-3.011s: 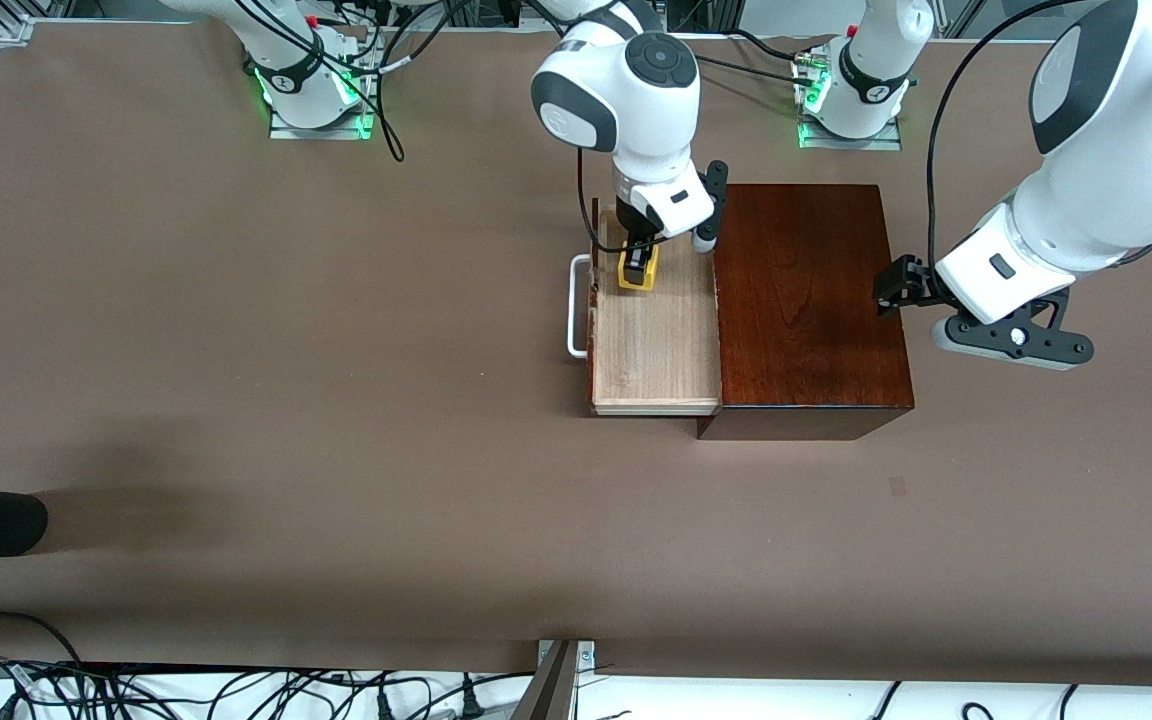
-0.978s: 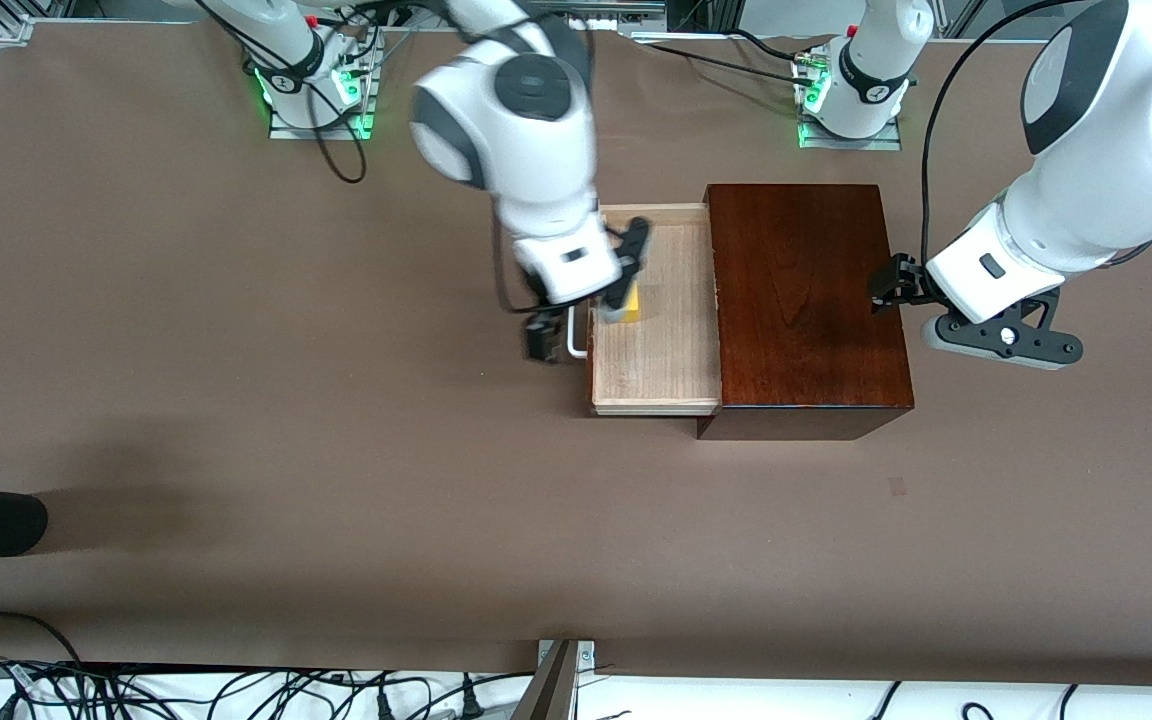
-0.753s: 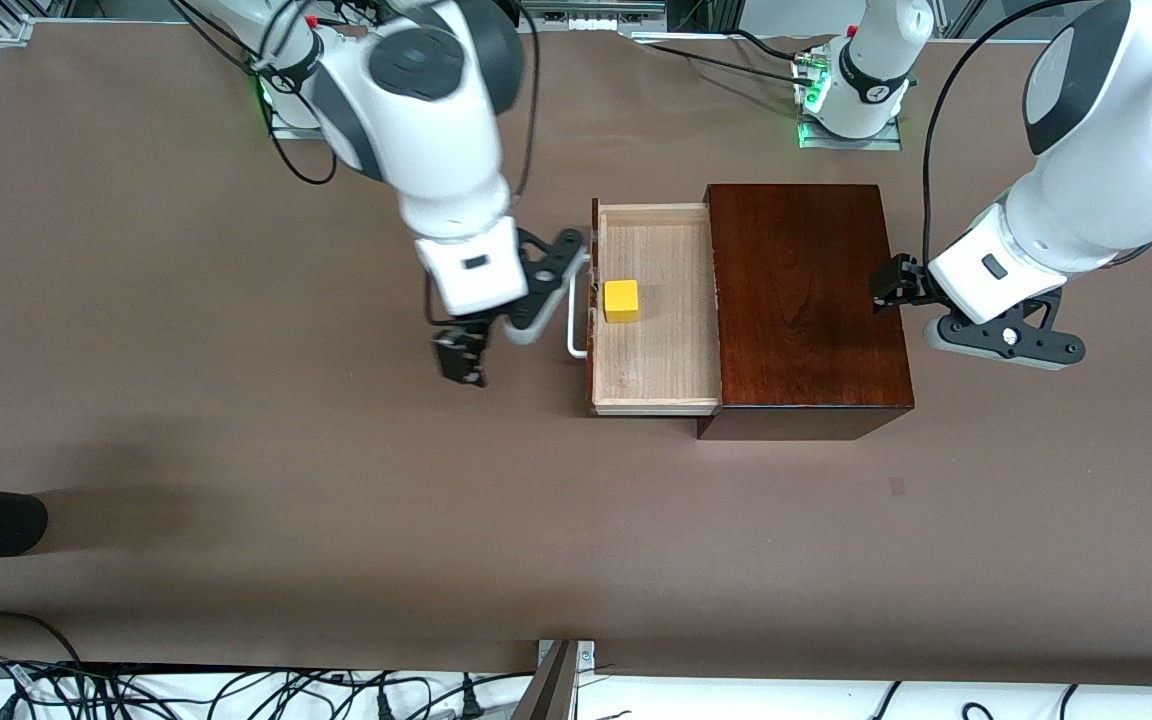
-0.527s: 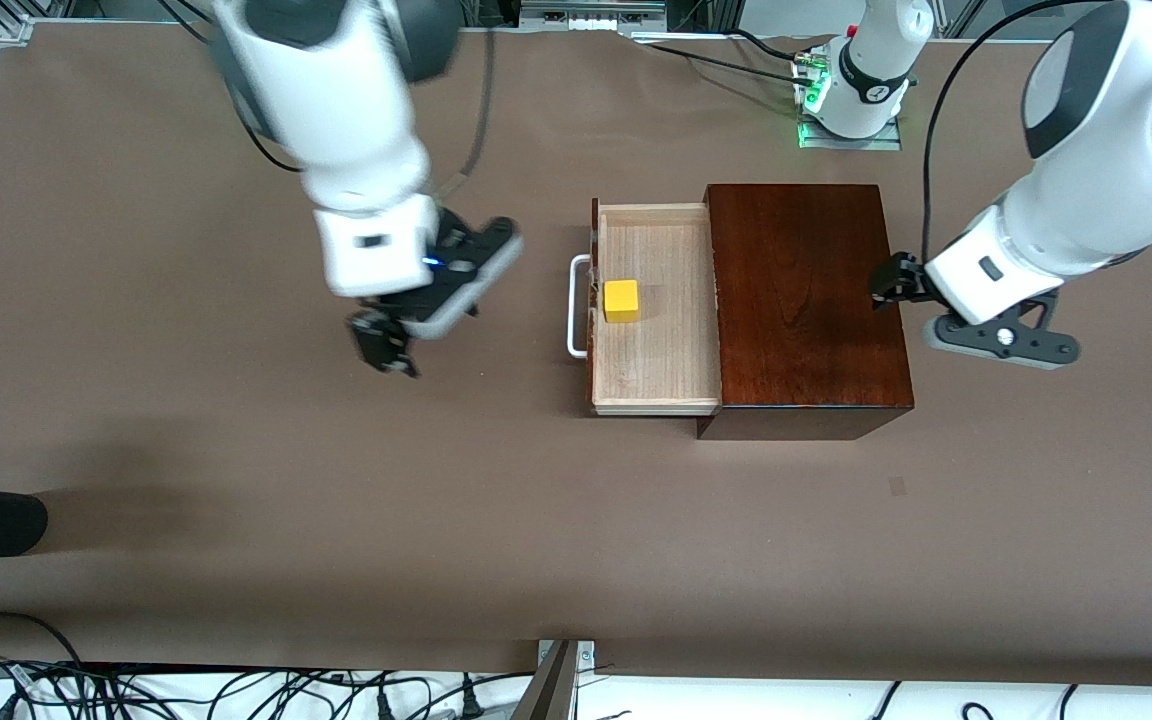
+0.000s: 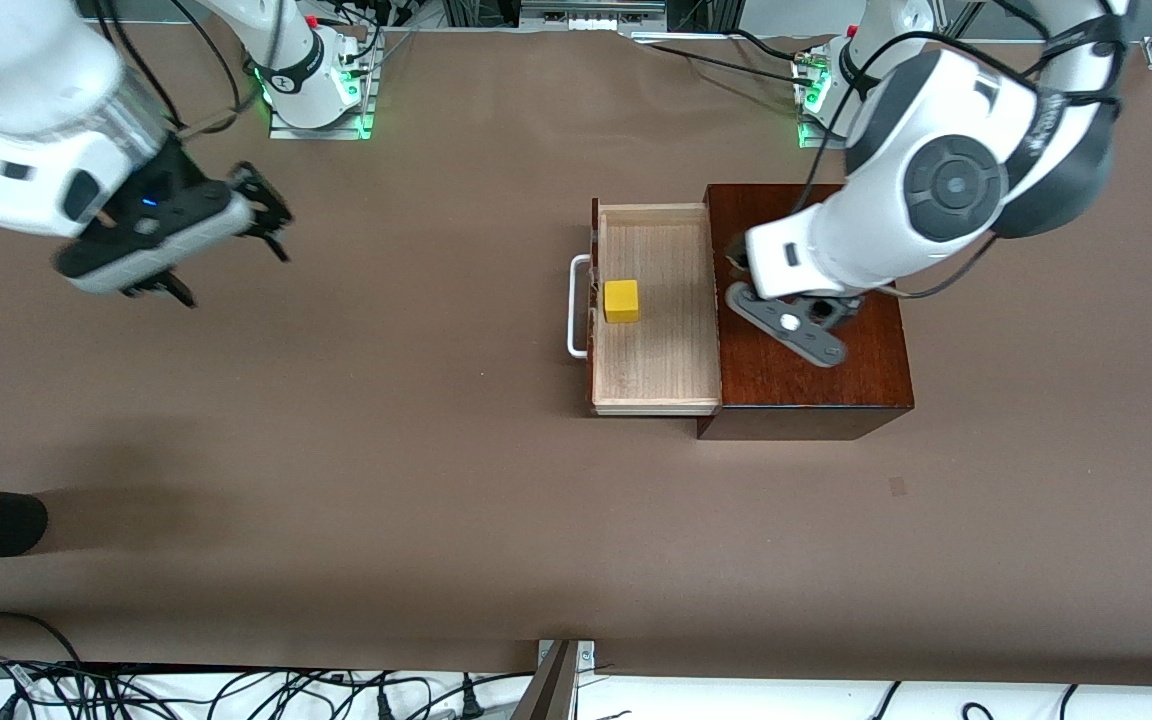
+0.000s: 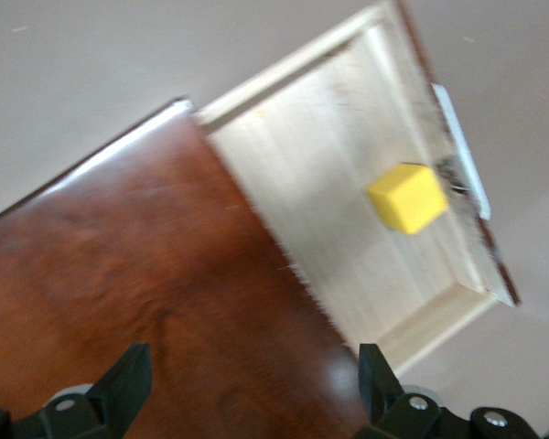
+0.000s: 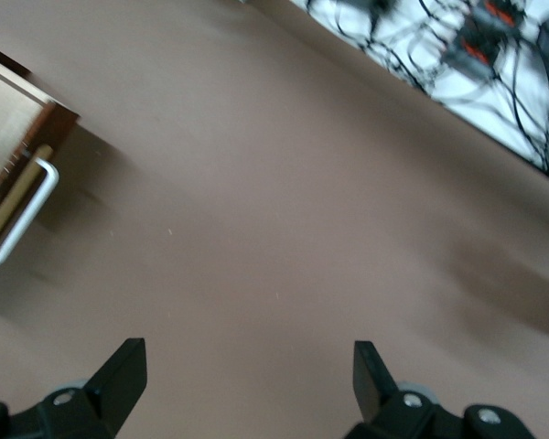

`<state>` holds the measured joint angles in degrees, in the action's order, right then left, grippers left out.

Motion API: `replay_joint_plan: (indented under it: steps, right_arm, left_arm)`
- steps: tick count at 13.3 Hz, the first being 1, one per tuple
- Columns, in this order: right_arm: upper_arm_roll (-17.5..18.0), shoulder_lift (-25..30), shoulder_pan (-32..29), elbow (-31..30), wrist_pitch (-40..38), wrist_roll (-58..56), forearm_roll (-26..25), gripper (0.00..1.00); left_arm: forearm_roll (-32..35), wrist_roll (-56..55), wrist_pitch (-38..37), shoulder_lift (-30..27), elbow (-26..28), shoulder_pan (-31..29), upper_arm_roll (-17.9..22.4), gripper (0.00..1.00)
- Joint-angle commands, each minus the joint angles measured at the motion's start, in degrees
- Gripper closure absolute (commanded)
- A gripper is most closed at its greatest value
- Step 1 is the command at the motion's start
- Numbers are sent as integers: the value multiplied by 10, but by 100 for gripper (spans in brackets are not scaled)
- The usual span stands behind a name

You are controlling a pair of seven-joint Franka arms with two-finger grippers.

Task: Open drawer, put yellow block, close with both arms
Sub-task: 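Withdraw the right gripper while the left gripper reaches the drawer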

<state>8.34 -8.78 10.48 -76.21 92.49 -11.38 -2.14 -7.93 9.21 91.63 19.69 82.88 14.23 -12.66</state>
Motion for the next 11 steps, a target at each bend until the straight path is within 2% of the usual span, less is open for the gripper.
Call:
replay_joint_plan:
  steps: [1, 3, 4, 6, 9, 11]
  right_arm:
    - [6, 97, -41, -132, 3, 15, 22, 0]
    - [-42, 119, -42, -174, 5, 12, 49, 0]
    - [-65, 119, -42, -176, 3, 7, 64, 0]
    - [-94, 112, -42, -176, -5, 0, 64, 0]
    - [-130, 109, -43, -176, -14, -3, 61, 0]
    - [-140, 111, -43, -173, -13, -7, 58, 0]
  left_arm:
    - [-44, 16, -8, 24, -25, 78, 6, 0]
    - [-90, 10, 7, 59, -50, 126, 6, 0]
    - [-110, 10, 18, 82, -66, 148, 6, 0]
    - [-115, 22, 54, 105, -79, 186, 7, 0]
    - [-83, 160, 172, 136, -72, 206, 7, 0]
    - [-63, 245, 208, 169, -76, 210, 7, 0]
